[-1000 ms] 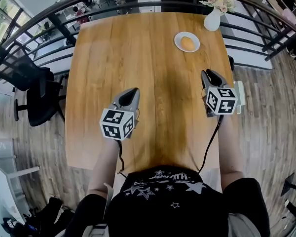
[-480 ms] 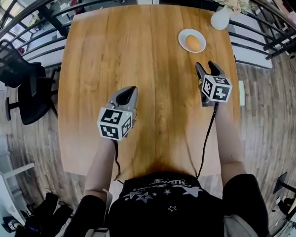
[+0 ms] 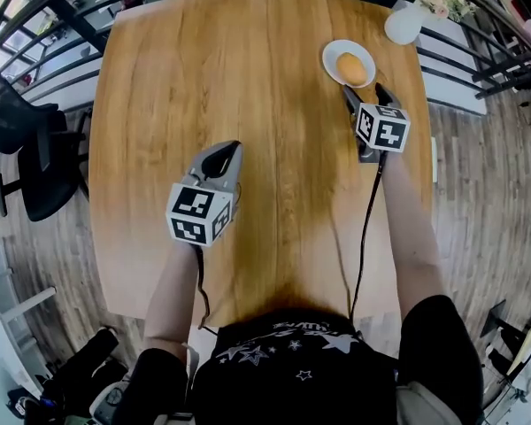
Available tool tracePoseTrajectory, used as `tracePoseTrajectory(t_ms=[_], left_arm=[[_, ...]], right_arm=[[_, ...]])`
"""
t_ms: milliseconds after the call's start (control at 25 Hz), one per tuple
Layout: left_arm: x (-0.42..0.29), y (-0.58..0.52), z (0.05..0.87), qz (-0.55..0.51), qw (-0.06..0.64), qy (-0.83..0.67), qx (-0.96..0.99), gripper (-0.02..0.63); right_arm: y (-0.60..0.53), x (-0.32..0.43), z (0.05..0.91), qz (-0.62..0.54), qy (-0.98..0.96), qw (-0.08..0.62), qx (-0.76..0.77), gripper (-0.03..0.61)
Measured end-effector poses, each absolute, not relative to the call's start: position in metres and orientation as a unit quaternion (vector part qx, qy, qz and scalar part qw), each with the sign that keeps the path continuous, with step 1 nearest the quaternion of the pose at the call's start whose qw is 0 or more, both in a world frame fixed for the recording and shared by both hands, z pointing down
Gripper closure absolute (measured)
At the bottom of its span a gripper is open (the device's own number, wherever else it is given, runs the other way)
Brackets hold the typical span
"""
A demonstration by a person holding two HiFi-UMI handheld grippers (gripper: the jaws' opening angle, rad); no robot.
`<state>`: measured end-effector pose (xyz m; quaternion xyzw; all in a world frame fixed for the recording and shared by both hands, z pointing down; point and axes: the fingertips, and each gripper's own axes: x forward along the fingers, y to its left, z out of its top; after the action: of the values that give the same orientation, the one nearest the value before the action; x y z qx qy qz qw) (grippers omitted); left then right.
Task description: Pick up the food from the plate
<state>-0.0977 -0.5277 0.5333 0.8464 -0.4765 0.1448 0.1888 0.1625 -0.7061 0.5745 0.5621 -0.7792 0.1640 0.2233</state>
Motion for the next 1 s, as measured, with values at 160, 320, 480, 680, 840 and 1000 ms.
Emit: tracePoseTrajectory(t_ms=[160, 320, 480, 680, 840, 1000], left_arm=[[-0.103, -0.536, 0.544, 0.146, 0.199, -0.478, 0.843, 0.615], [-0.108, -0.546, 0.553, 0.150, 0.203, -0.480, 0.841, 0.615], [-0.111, -0.557, 0.556, 0.144, 0.214, -0.482, 0.837, 0.615], [-0.108, -0.568, 0.557, 0.144, 0.213, -0.482, 0.837, 0.615], [-0.107, -0.572, 0.559, 0.149, 0.214, -0.481, 0.837, 0.615], [-0.110, -0.577, 0.562, 0.151, 0.217, -0.483, 0.835, 0.615]], right_arm=[[-0.725, 0.161, 0.584, 0.157, -0.776, 0.238, 0.562, 0.216], [-0.742, 0.160, 0.593, 0.149, -0.773, 0.249, 0.564, 0.193], [-0.752, 0.158, 0.602, 0.147, -0.770, 0.263, 0.562, 0.184], [-0.759, 0.160, 0.612, 0.147, -0.766, 0.274, 0.563, 0.186], [-0.763, 0.160, 0.612, 0.145, -0.762, 0.273, 0.569, 0.235], [-0.766, 0.157, 0.613, 0.143, -0.767, 0.275, 0.562, 0.235]])
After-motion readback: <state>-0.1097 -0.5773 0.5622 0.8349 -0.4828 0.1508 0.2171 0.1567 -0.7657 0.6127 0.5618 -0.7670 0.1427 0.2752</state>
